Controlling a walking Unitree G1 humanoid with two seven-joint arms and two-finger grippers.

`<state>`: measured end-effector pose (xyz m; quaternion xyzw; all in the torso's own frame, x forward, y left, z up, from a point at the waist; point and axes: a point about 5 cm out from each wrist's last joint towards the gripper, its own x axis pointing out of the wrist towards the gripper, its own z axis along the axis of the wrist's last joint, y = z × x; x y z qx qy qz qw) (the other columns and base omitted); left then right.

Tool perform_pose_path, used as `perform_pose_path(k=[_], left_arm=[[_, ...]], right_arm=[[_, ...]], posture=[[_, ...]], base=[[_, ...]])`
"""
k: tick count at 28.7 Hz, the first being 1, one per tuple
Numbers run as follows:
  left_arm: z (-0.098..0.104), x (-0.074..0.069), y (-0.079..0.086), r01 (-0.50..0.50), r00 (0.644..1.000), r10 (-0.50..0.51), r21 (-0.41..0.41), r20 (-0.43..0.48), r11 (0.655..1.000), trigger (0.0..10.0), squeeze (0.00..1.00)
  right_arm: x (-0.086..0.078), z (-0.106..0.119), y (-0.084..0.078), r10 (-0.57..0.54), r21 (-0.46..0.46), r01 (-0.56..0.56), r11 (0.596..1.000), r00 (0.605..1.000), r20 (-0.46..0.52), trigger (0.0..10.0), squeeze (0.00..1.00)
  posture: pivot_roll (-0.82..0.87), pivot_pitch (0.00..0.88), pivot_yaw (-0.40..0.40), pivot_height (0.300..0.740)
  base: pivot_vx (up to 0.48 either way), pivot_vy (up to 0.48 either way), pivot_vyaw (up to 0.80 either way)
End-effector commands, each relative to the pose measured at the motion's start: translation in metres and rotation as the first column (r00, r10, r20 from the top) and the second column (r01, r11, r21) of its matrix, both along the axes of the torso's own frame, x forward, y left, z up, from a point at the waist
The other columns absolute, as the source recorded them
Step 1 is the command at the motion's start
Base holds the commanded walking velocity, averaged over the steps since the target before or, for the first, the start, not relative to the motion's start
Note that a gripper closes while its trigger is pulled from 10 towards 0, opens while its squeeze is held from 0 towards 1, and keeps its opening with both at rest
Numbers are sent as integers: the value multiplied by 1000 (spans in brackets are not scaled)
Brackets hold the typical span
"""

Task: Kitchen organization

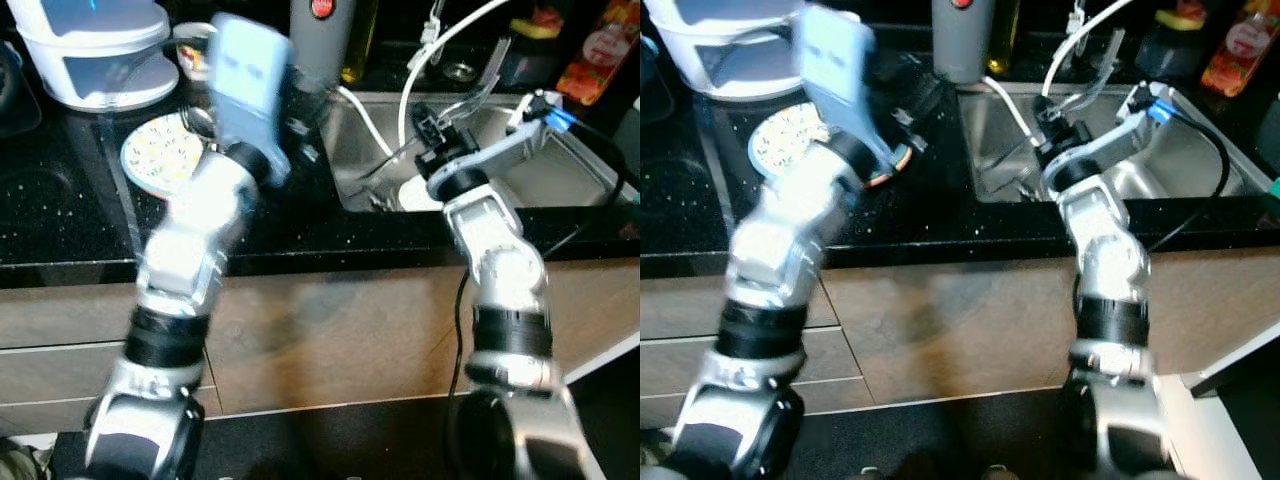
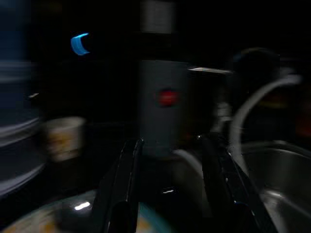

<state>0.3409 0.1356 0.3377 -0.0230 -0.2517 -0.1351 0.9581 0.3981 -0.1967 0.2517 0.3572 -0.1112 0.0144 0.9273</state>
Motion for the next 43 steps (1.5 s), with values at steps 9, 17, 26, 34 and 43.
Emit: perform_pose_path(k=[9, 17, 26, 34, 43], left_arm=[[-10, 3, -9, 13, 999, -13, 3, -49, 1000, 10000, 0], [-9, 3, -7, 18, 997, -19, -11, -81, 1000, 10000, 0], [-11, 4, -10, 19, 996, -19, -1, -90, 1000, 10000, 0], [-30, 18, 8, -174, 950, 215, 188, -224, 967, 10000, 0], [-37, 28, 18, -193, 907, 248, 187, -342, 963, 10000, 0]], right_arm=[[10, -37, -3, -161, -216, 121, 969, 971, -177, 10000, 0], [13, -56, 23, -76, -332, 1, 943, 974, -215, 10000, 1000], [15, 11, 25, -23, -363, 69, 929, 991, 130, 10000, 0], [-20, 63, 39, 83, -322, 70, 944, 896, 437, 10000, 0], [-60, 59, 68, 233, -303, -85, 949, 838, 493, 10000, 0]], posture=[[189, 100, -90, 740], [190, 99, -92, 740], [176, 97, -87, 740], [168, 100, -80, 740], [156, 98, -79, 740]], base=[[0, 0, 0], [0, 0, 0], [0, 0, 0], [0, 0, 0], [0, 0, 0]])
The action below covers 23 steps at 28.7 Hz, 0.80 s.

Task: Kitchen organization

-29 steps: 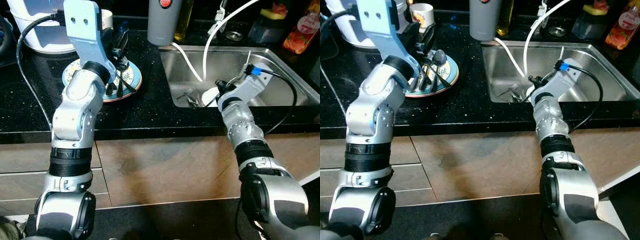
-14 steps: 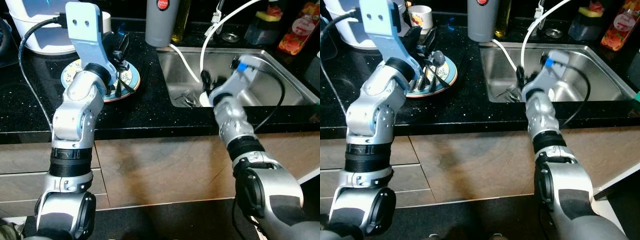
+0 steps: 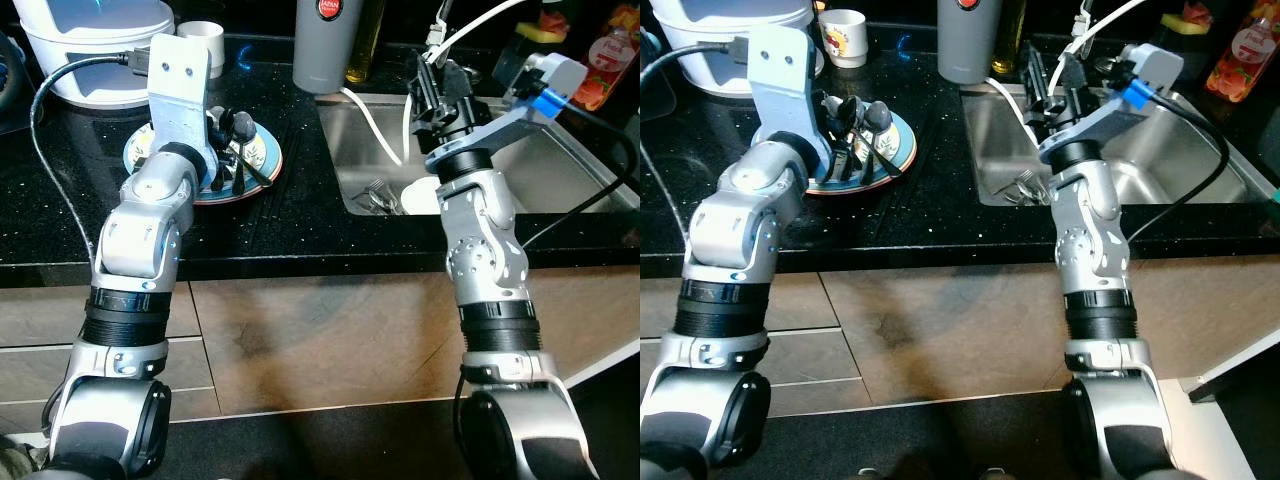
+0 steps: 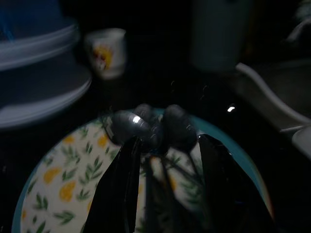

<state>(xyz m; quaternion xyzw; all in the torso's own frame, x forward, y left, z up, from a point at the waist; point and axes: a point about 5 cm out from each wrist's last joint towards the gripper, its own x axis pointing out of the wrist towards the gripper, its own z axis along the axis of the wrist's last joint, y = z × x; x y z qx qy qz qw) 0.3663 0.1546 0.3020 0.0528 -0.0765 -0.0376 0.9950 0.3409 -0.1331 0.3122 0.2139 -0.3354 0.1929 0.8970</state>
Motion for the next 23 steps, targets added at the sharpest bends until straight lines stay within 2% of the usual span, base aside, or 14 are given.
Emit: perform_pose_path(k=[1, 2, 3, 4, 6, 7, 8, 9, 12, 17, 23], left_arm=[[-2, 5, -2, 6, 999, -7, -13, -54, 1000, 10000, 0], [-3, 7, -3, 10, 997, -12, -25, -70, 1000, 10000, 0], [-4, 12, -6, 13, 995, -22, -84, -97, 996, 10000, 0], [-4, 12, -6, 13, 995, -22, -84, -97, 996, 10000, 0], [-7, 19, -13, 14, 988, -48, -225, -148, 974, 10000, 0], [-7, 19, -13, 14, 988, -48, -225, -148, 974, 10000, 0], [-12, 23, -17, 1, 981, -61, -306, -187, 952, 10000, 0], [-12, 23, -17, 1, 981, -61, -306, -187, 952, 10000, 0], [-17, 28, -17, -58, 970, -38, -376, -242, 925, 10000, 0], [-21, 33, -14, -123, 958, 3, -405, -285, 906, 10000, 0], [-23, 36, -15, -133, 952, -9, -440, -307, 888, 10000, 0]], right_arm=[[-7, -4, 8, 41, 2, -41, 999, 999, -27, 10000, 0], [-8, -6, 11, 50, 3, -50, 999, 998, -36, 10000, 0], [-10, -7, 14, 61, 4, -60, 998, 997, -43, 10000, 0], [-10, -7, 14, 61, 4, -60, 998, 997, -43, 10000, 0], [-11, -8, 18, 77, 7, -76, 997, 996, -51, 10000, 0], [-11, -8, 18, 77, 7, -76, 997, 996, -51, 10000, 0], [-13, -7, 19, 87, 10, -86, 996, 994, -60, 10000, 0], [-13, -7, 19, 87, 10, -86, 996, 994, -60, 10000, 0], [-15, -6, 18, 89, 2, -89, 996, 993, -72, 10000, 0], [-15, -8, 15, 85, 12, -84, 996, 991, -101, 10000, 0], [-14, -7, 15, 85, 13, -84, 996, 991, -104, 10000, 0]], posture=[[156, 98, -79, 740], [154, 94, -81, 740], [147, 90, -79, 740], [147, 90, -79, 740], [141, 87, -76, 740], [141, 87, -76, 740], [140, 84, -76, 740], [140, 84, -76, 740], [140, 84, -76, 740], [139, 92, -77, 740], [139, 95, -79, 740]], base=[[0, 0, 0], [0, 0, 0], [0, 0, 0], [0, 0, 0], [0, 0, 0], [0, 0, 0], [0, 0, 0], [0, 0, 0], [0, 0, 0], [0, 0, 0], [0, 0, 0]])
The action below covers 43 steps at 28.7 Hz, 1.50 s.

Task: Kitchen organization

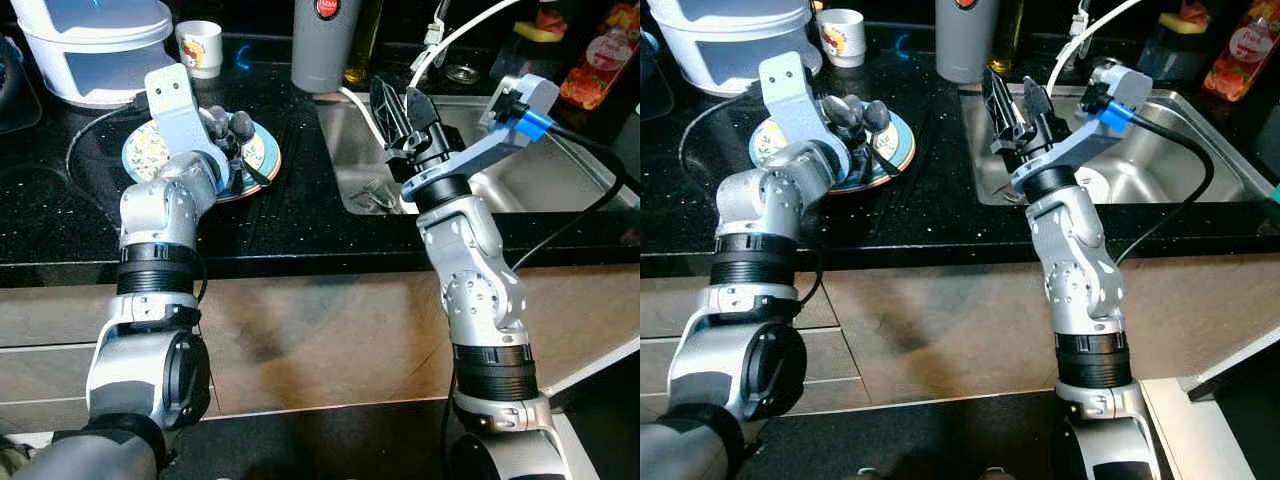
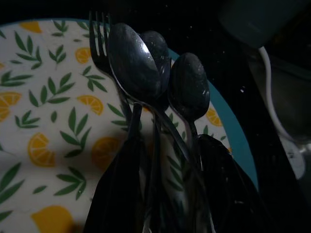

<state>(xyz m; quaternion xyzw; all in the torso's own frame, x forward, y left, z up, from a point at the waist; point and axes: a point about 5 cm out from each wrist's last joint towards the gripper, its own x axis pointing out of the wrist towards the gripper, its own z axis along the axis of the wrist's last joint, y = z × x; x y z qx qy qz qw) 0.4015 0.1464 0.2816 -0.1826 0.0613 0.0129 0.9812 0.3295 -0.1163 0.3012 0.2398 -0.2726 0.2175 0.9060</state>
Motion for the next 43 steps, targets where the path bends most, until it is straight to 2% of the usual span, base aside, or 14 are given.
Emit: perform_pose_path(k=[1, 5, 15, 16, 17, 18, 19, 20, 27, 34, 35, 36, 40, 43], left_arm=[[-3, 3, -9, 31, 999, -32, -41, -28, 999, 10000, 0], [-8, 13, -16, 62, 995, -73, -155, -71, 986, 10000, 0], [-12, 19, -22, 54, 992, -73, -169, -106, 984, 9804, 0], [-18, 19, -21, 35, 989, -60, -179, -134, 983, 4667, 0], [-20, 20, -20, 27, 988, -54, -183, -145, 983, 4667, 0], [-23, 20, -18, 15, 987, -45, -190, -156, 982, 1529, 0], [-24, 20, -17, 6, 986, -38, -195, -163, 981, 1529, 0], [-26, 20, -16, -4, 985, -29, -194, -168, 981, 0, 0], [-25, 22, -3, -75, 988, 55, -137, -144, 988, 0, 0], [2, 23, 10, -173, 985, 172, 60, 27, 983, 0, 0], [10, 22, 12, -200, 978, 192, 106, 85, 974, 1843, 0], [16, 21, 13, -219, 971, 203, 136, 126, 966, 10000, 0], [45, 11, 14, -325, 912, 206, 320, 355, 890, 10000, 0], [47, 9, 12, -339, 904, 169, 416, 394, 844, 10000, 0]], right_arm=[[-3, 4, -2, -2, 13, 2, 1000, 1000, 9, 10000, 0], [-3, 6, -3, -5, 26, 5, 1000, 1000, 2, 10000, 0], [-4, 6, -4, -9, 24, 9, 1000, 1000, 0, 10000, 0], [-4, 6, -4, -11, 24, 11, 1000, 1000, 0, 10000, 0], [-4, 6, -4, -11, 24, 11, 1000, 1000, 0, 10000, 0], [-4, 6, -4, -11, 23, 11, 1000, 1000, -1, 10000, 0], [-4, 6, -4, -12, 23, 12, 1000, 1000, -1, 10000, 0], [-4, 6, -4, -12, 23, 12, 1000, 1000, -2, 10000, 0], [-4, 6, -4, -11, 21, 11, 1000, 1000, -6, 10000, 0], [-4, 6, -3, -7, 22, 7, 1000, 1000, -7, 10000, 0], [-4, 6, -4, -7, 22, 7, 1000, 1000, -7, 10000, 0], [-5, 6, -4, -7, 22, 8, 1000, 1000, -7, 10000, 0], [-5, 6, -5, -11, 22, 11, 1000, 1000, -8, 10000, 0], [-5, 6, -5, -10, 23, 10, 1000, 1000, -8, 10000, 0]], posture=[[137, 95, -77, 740], [133, 95, -76, 740], [126, 93, -71, 740], [123, 92, -68, 740], [123, 92, -68, 740], [123, 92, -68, 740], [123, 92, -68, 740], [123, 92, -68, 740], [123, 92, -70, 740], [126, 93, -74, 740], [123, 96, -77, 740], [123, 96, -77, 740], [124, 97, -84, 740], [124, 97, -84, 740]], base=[[0, 0, 0], [0, 0, 0], [0, 0, 0], [0, 0, 0], [0, 0, 0], [0, 0, 0], [0, 0, 0], [0, 0, 0], [0, 0, 0], [0, 0, 0], [0, 0, 0], [0, 0, 0], [0, 0, 0], [0, 0, 0]])
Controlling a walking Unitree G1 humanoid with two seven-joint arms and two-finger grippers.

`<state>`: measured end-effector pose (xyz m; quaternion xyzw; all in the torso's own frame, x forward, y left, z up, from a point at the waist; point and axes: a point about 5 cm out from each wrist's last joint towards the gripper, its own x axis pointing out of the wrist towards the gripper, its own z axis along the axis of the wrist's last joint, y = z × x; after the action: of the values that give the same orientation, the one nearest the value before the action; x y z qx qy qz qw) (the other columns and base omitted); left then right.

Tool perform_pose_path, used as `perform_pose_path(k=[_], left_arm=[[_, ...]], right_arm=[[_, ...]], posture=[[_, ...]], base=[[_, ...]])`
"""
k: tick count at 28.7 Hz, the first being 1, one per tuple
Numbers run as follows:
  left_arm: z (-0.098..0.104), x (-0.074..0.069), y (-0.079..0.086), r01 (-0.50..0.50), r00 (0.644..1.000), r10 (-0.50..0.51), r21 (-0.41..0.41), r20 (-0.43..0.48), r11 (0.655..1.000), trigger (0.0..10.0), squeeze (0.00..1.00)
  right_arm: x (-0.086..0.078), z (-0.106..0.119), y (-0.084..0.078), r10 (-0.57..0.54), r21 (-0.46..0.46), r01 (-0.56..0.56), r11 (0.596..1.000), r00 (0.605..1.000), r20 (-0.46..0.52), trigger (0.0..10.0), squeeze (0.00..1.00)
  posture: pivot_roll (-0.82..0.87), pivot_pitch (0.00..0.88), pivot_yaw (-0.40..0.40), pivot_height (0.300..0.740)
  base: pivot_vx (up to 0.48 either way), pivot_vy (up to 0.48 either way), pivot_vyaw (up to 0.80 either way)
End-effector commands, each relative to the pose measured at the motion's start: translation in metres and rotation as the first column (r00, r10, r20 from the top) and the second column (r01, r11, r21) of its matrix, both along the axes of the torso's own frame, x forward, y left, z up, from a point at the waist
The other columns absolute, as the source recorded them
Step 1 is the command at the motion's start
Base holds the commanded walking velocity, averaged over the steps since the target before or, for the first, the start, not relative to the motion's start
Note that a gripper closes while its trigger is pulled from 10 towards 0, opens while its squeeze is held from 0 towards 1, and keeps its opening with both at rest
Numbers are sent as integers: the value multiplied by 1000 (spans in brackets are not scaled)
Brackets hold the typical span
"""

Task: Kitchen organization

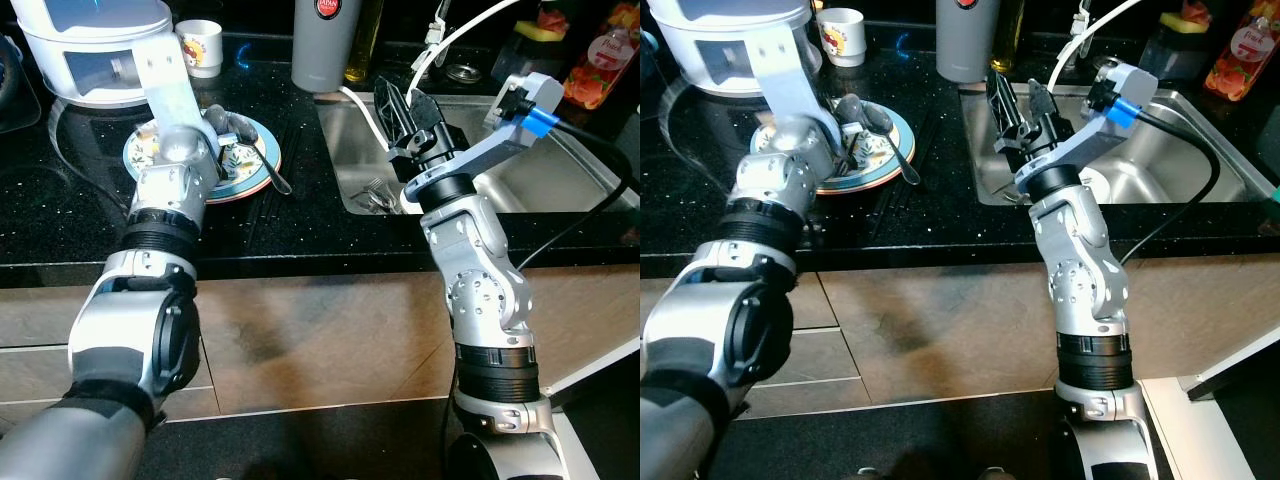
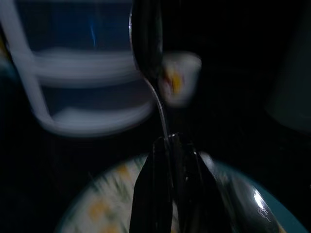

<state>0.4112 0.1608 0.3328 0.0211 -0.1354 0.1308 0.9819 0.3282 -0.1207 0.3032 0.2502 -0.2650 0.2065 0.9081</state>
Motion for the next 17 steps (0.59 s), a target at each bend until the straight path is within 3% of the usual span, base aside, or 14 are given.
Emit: perform_pose_path(k=[1, 4, 7, 12, 15, 17], left_arm=[[-4, -2, -4, -14, 1000, 13, 166, 5, 986, 10000, 0], [-5, -8, -5, -11, 999, -1, 326, 38, 945, 10000, 0], [-5, -11, -6, 0, 998, -23, 381, 56, 924, 10000, 0], [-6, -24, -25, 137, 971, -214, 489, 104, 861, 10000, 0], [-2, -35, -44, 282, 917, -378, 460, 129, 842, 10000, 0], [0, -49, -67, 428, 839, -530, 449, 126, 784, 10000, 0]], right_arm=[[-3, 4, -1, 2, 2, -2, 1000, 1000, 17, 10000, 0], [-3, 5, -2, 4, 4, -4, 1000, 1000, 19, 10000, 0], [-3, 5, -2, 6, 7, -6, 1000, 1000, 19, 10000, 0], [-3, 8, -1, 30, 15, -31, 999, 999, 26, 10000, 0], [-5, 10, 1, 108, 64, -109, 992, 994, 27, 10000, 0], [-7, 11, -1, 140, 91, -142, 986, 990, 30, 10000, 0]], posture=[[124, 91, -85, 740], [127, 87, -90, 740], [129, 84, -93, 740], [125, 76, -99, 740], [124, 75, -100, 740], [121, 71, -102, 740]], base=[[0, 0, 0], [0, 0, 0], [0, 0, 0], [0, 0, 0], [0, 0, 0], [0, 0, 0]])
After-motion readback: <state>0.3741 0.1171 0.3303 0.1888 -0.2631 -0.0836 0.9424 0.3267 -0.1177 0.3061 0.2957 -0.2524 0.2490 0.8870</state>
